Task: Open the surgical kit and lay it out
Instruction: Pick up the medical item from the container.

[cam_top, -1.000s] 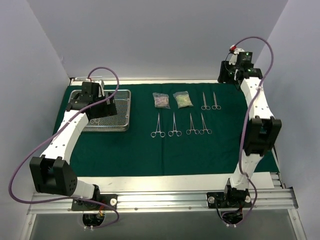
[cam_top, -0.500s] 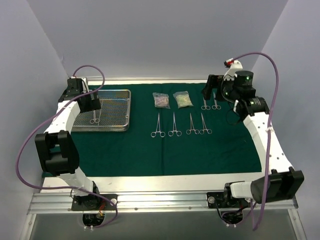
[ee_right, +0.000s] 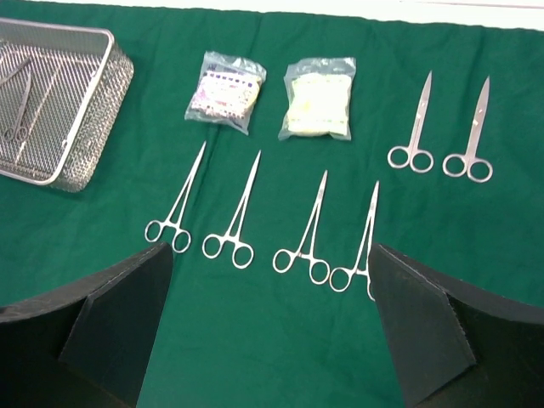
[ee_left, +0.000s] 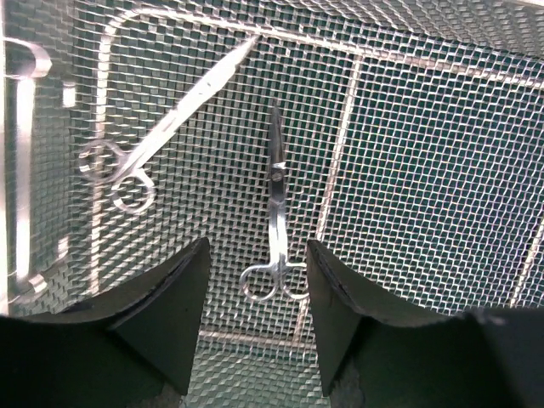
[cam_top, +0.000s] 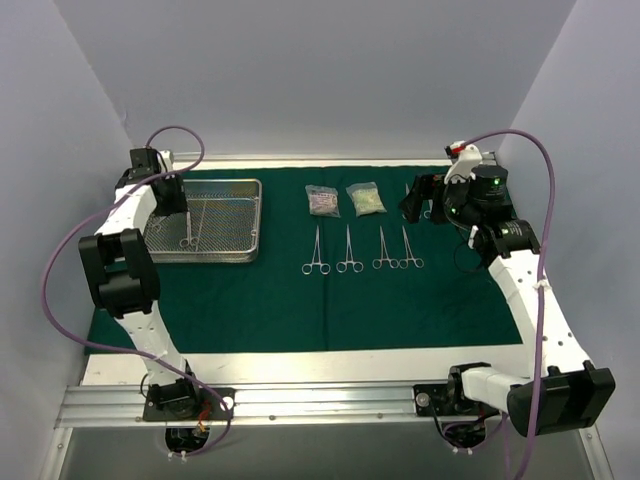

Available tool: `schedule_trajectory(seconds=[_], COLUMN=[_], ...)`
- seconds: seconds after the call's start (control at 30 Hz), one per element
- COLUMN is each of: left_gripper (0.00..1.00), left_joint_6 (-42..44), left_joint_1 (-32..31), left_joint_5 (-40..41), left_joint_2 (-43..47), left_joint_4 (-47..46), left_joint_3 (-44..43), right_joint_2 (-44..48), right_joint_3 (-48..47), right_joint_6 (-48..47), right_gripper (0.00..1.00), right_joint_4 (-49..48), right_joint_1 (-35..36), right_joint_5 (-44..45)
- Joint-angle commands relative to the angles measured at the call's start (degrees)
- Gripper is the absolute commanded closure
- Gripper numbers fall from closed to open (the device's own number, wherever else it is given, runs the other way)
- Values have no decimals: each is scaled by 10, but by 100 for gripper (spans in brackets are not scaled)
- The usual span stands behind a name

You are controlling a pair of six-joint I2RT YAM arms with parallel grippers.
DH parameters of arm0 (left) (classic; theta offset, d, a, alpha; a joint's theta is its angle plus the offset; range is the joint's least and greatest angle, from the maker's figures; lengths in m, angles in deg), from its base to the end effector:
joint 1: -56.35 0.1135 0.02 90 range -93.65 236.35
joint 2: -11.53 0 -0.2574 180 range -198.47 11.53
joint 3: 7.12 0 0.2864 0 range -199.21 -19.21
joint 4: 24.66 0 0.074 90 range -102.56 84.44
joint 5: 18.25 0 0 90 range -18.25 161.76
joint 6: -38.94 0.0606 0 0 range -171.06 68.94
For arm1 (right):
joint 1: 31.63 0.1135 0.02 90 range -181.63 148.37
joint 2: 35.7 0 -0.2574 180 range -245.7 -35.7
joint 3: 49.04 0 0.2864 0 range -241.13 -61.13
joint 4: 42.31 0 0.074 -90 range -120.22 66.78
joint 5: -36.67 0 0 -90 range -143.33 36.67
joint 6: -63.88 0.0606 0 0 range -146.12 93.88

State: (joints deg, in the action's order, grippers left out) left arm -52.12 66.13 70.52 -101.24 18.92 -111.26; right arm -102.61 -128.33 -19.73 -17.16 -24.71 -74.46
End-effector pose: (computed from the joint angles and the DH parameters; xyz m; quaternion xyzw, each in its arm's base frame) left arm 0.4784 0.0811 0.2015 -0.0859 0.9422 0.0145 0.3237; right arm 0.3211 0.0610 0.3828 -0.1180 0.7676 0.2134 0.5928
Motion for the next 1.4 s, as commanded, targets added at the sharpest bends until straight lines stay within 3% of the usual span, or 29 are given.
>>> schedule_trajectory(seconds=[0.0,0.83,0.9,1.07,1.37], left_gripper=[47,61,67,95,98], left_joint_6=[-13,-69,-72,-76,-81], left_joint_1=[0,-26,-26,-28,-35], left_joint_5=[-34,58,58,59,50], left_joint_2=[-25,-126,-130,-132,-89], left_joint_4=[21,74,78,82,95], left_joint_3=[-24,-59,-58,-59,-82], right_joint_2=[-1,-20,-21,-19,-8], right_joint_3=[4,16,18,23,24], right_joint_6=[-3,3,3,3,-1], right_gripper=[6,6,6,6,6], right_joint_4=[-22,-27,-26,-26,-20], right_joint_1=[6,6,6,6,6], right_joint_5=[-12,-7,-8,-6,1])
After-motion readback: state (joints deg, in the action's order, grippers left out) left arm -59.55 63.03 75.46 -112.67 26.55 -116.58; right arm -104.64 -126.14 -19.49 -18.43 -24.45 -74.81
